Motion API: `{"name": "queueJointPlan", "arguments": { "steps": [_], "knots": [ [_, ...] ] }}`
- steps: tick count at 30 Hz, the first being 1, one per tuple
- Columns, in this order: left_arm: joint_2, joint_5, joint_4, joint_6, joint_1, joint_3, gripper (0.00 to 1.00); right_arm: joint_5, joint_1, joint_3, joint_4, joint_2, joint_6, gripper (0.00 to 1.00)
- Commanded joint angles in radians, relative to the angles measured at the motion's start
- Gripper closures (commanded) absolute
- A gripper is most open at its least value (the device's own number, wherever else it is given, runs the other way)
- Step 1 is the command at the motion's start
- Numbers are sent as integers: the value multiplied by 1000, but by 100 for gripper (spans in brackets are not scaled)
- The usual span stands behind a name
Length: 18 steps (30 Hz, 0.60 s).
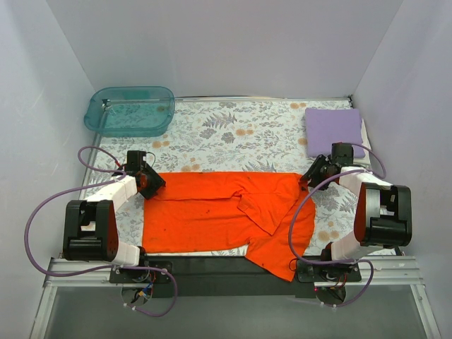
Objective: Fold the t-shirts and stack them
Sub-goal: Fold the tshirt
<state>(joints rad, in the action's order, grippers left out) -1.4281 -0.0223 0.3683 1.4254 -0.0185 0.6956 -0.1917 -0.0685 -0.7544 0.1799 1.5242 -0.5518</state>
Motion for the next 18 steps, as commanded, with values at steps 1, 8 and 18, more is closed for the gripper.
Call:
{"name": "queueJointPlan", "arguments": {
  "steps": [1, 8, 18],
  "knots": [
    [-20, -50, 6, -11, 8, -27, 58, -40, -11, 6, -60, 10, -11, 60],
    [-20, -48, 6, -10, 9, -28, 57, -81, -11, 7, -89, 17, -20, 67],
    [-25, -56, 12, -10, 15, -36, 58, -69, -27, -9, -85, 37, -2, 93]
  ]
}}
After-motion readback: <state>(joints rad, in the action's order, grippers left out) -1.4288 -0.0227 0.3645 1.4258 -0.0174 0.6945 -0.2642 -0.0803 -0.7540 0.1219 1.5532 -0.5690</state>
